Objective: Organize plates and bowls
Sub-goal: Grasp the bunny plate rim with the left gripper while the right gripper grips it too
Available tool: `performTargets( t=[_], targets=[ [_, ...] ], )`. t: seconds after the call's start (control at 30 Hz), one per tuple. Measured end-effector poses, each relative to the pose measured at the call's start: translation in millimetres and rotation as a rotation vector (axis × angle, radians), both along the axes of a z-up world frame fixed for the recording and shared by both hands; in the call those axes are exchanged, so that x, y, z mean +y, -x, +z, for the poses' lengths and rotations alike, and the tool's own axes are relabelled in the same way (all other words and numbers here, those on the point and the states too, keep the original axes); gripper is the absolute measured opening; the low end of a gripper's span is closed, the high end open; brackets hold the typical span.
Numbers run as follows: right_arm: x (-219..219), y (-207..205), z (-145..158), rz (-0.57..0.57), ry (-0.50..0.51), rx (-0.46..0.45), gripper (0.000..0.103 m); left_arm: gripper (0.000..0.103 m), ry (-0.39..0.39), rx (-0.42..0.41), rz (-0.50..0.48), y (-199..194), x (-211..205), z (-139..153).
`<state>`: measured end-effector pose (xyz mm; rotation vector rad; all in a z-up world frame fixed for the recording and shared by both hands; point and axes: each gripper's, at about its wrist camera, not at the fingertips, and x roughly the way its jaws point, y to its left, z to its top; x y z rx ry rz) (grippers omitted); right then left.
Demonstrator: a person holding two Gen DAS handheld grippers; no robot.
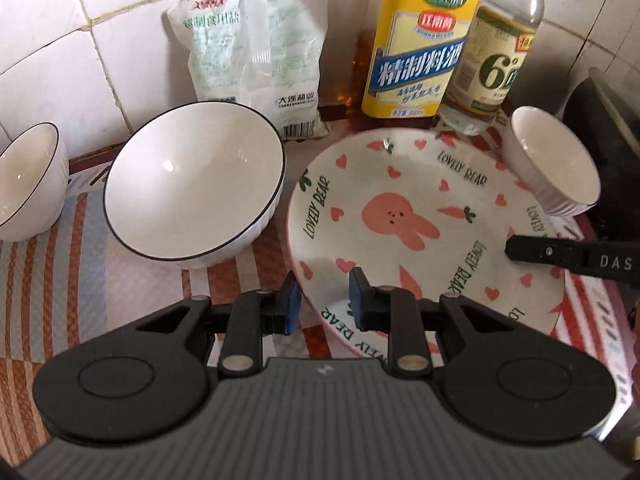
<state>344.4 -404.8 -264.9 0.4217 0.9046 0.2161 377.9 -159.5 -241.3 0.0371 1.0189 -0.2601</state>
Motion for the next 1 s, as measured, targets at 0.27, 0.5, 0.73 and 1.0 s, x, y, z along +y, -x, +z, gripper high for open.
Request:
performTargets(
  t=[0.27,0.5,0.73,1.0],
  targets=[
    [-1,13,4,0.005,-0.021,-0.014,0.022,0.022,-0.029,0.006,-0.048,23,-8,23],
    [-5,29,11,0.012,-0.013,-0.048,0.022,0.022,-0.033,-0.023,-0.074,45,-10,41],
    [0,49,31,0.009,0.023,-0.049,0.022,0.022,-0.007,-0.006,-0.035,65,-3,59],
    [15,70,63,0.043,0.065,-0.049,0.022,0.022,0.025,0.000,-0.029,93,14,81]
  ],
)
